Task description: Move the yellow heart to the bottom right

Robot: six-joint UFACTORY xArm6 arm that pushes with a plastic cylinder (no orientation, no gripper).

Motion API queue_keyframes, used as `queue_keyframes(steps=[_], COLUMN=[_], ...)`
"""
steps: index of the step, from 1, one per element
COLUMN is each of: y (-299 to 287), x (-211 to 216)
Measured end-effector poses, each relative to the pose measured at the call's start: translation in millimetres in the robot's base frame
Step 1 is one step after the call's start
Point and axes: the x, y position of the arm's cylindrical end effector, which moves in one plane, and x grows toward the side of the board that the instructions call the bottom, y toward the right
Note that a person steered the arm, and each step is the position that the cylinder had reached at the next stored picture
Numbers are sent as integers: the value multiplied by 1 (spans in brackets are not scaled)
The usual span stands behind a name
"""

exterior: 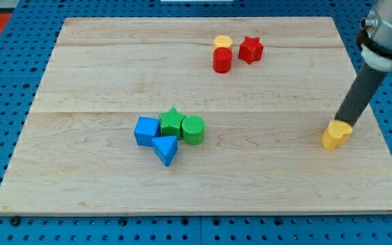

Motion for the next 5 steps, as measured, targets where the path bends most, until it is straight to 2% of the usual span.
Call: queue_keyframes(steps=[1,2,3,4,5], y=[-27,-2,-33,-93,-59], x=[29,35,6,14,29])
